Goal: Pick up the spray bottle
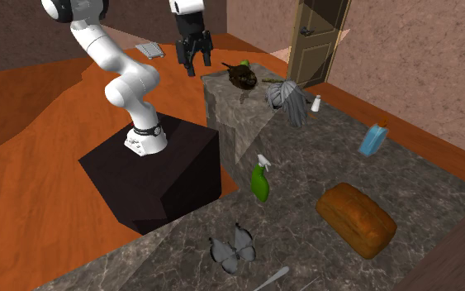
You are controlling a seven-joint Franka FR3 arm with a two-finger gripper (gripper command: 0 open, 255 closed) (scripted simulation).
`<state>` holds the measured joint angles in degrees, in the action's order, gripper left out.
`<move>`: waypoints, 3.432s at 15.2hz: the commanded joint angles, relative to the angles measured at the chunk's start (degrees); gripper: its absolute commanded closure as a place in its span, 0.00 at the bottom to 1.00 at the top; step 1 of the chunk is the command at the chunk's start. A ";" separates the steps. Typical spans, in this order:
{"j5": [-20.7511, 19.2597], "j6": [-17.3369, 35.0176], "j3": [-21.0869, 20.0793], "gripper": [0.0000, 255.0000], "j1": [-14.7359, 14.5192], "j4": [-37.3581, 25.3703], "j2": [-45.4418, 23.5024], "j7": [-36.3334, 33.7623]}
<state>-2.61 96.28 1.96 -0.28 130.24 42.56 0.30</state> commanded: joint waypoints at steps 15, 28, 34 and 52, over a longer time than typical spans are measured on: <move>5.14 6.55 -0.35 0.00 1.25 -12.57 -33.63 -10.30; 11.80 4.83 0.58 0.00 2.80 -32.83 -65.29 -16.87; 15.07 1.46 0.52 0.00 4.26 -45.35 -80.37 -20.02; 16.78 2.55 0.19 1.00 5.16 -52.69 -91.72 -21.14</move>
<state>14.19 98.85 2.14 4.88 77.54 -49.12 -20.84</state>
